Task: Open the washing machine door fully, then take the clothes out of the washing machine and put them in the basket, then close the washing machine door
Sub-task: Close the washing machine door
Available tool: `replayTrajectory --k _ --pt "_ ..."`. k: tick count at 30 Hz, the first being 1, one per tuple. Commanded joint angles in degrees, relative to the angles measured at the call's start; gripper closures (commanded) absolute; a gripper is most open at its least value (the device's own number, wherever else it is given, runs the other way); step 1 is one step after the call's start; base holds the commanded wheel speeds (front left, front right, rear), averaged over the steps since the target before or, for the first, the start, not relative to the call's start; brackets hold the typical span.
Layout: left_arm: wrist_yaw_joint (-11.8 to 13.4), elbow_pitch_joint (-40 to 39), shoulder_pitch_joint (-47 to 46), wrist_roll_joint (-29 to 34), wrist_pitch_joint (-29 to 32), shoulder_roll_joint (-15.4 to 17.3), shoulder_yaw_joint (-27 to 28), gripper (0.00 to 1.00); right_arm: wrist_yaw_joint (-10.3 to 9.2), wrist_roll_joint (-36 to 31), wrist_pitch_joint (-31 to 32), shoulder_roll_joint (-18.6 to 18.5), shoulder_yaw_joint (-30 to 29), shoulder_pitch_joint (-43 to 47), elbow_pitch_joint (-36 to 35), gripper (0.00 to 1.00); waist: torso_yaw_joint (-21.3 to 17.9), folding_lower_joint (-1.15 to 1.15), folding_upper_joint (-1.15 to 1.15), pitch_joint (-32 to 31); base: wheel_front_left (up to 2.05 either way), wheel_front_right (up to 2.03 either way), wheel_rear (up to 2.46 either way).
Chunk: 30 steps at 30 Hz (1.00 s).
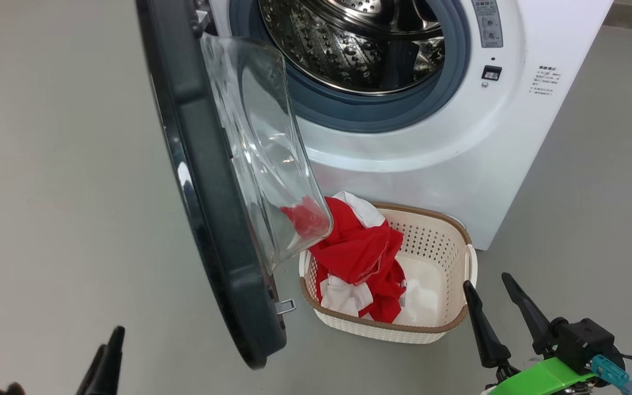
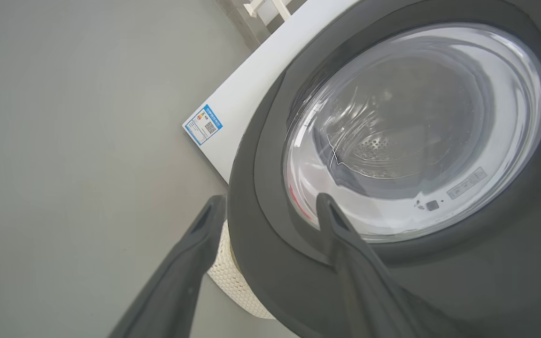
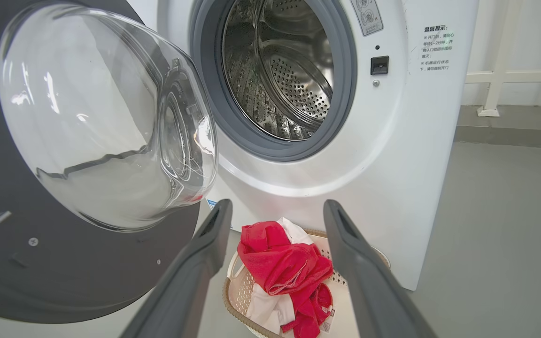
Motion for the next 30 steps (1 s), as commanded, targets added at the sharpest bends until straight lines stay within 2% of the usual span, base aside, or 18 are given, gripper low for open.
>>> replayTrajectory --k 1,7,10,14,22,30 --pt "-0.4 0.5 -1.1 1.3 -3.3 2.7 -0.6 0.0 0.28 0.6 -0.4 -0.1 1.7 -1.4 -1.2 0.0 -0.1 0.0 0.0 -0.1 0.0 0.0 0.0" --pt "-0.4 4.3 -1.9 4.0 -7.2 4.0 -5.6 0.0 0.28 0.8 -0.4 -0.1 1.8 -1.4 -1.1 0.0 -0.3 0.0 0.0 -0.3 0.0 0.0 0.0" --pt "-0.4 5.5 -2.6 6.4 -7.8 4.0 -6.0 0.0 0.28 0.8 -0.4 -0.1 1.7 -1.4 -1.0 0.0 -0.3 0.0 0.0 -0.3 0.0 0.0 0.0" --pt "-0.4 5.0 -2.6 14.4 -7.8 2.0 -1.9 0.0 0.28 0.8 -0.4 -0.1 1.5 -1.4 -1.1 0.0 -0.2 0.0 0.0 -0.4 0.0 0.0 0.0" --pt "-0.4 2.4 -0.9 34.1 -7.9 -2.8 5.6 0.0 0.28 0.9 -0.4 -0.1 1.4 -1.4 -1.1 0.0 -0.4 0.0 0.0 -0.3 0.0 0.0 0.0" --pt "-0.4 -2.1 0.2 49.7 -7.9 -7.9 12.7 0.0 0.28 0.7 -0.4 -0.1 0.9 -1.8 -1.2 0.0 -0.5 0.0 0.0 0.1 0.0 0.0 0.0"
